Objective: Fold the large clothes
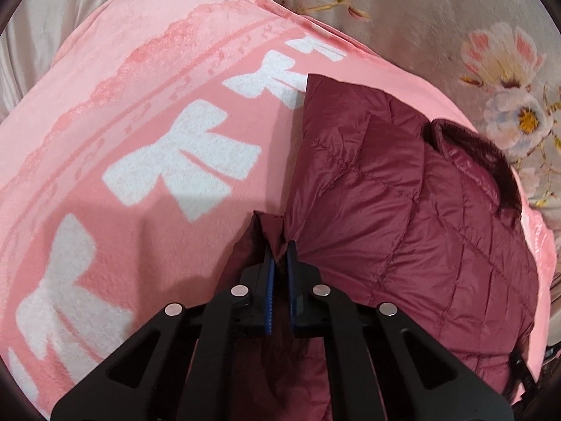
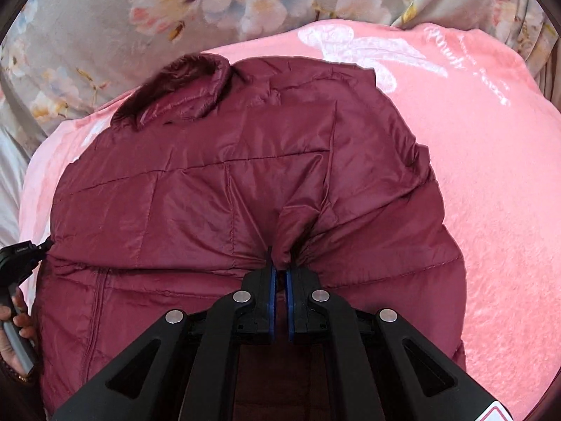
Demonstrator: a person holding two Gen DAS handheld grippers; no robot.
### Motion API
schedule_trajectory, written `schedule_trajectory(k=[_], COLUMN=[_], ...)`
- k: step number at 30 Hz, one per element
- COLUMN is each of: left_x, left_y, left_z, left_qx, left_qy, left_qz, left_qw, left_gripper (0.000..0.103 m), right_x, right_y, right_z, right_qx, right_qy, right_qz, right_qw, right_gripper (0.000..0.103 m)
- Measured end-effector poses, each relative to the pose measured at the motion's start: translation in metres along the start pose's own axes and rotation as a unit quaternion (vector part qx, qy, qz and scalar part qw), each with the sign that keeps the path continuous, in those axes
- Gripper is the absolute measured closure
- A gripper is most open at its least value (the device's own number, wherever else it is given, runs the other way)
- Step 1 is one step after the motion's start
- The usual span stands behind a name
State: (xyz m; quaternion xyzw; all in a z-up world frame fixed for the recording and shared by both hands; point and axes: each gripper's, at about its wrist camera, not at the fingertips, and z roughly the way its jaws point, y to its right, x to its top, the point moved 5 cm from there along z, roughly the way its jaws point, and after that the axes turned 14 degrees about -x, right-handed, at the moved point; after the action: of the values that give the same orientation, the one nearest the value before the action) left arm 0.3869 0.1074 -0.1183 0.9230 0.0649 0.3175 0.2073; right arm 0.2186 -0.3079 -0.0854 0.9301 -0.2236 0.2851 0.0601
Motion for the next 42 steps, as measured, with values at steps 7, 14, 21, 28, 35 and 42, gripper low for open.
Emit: schedule_trajectory(k=[7, 14, 21, 28, 35, 42], left_x=[-0.008, 0.008, 0.027, -0.008, -0.036, -0.043], left_y=[0.007, 0.052, 0.137, 0.128, 0.104, 0.102], left_z=[-0.018, -0.075, -0.014, 0.045, 0.022, 0.026], left_qx=[0.001, -0.019, -0.059, -0.033, -0.034, -0.024], left_qy=[-0.001, 0.032, -0.006, -0.057, -0.044, -0.029], left_qz=[0.040, 0.123, 0.145, 0.144, 0.163, 0.182], left_qw=[0.9992, 0.9917, 0.9876, 0.9874, 0.9850, 0.9827], left_gripper=[0.097, 0.071, 0.064, 0.065, 0.065, 0.065], right_x=[0.005, 0.022, 0.055, 0.040, 0.016, 0.021], right_y=[-0.005, 0.009, -0.075, -0.114, -0.106, -0.090], right_z=[-0.008, -0.072, -0.046, -0.001, -0.009, 0.009], right_qx=[-0.016, -0.028, 0.023, 0.028, 0.032, 0.015], right_qy=[0.006, 0.082, 0.066, 0.028, 0.037, 0.026], right_qz=[-0.034, -0.030, -0.076, -0.123, -0.132, -0.110], right_qw=[0.999, 0.996, 0.995, 0.992, 0.990, 0.993], right_gripper=[0.089, 0.065, 0.074, 0.078, 0.080, 0.081])
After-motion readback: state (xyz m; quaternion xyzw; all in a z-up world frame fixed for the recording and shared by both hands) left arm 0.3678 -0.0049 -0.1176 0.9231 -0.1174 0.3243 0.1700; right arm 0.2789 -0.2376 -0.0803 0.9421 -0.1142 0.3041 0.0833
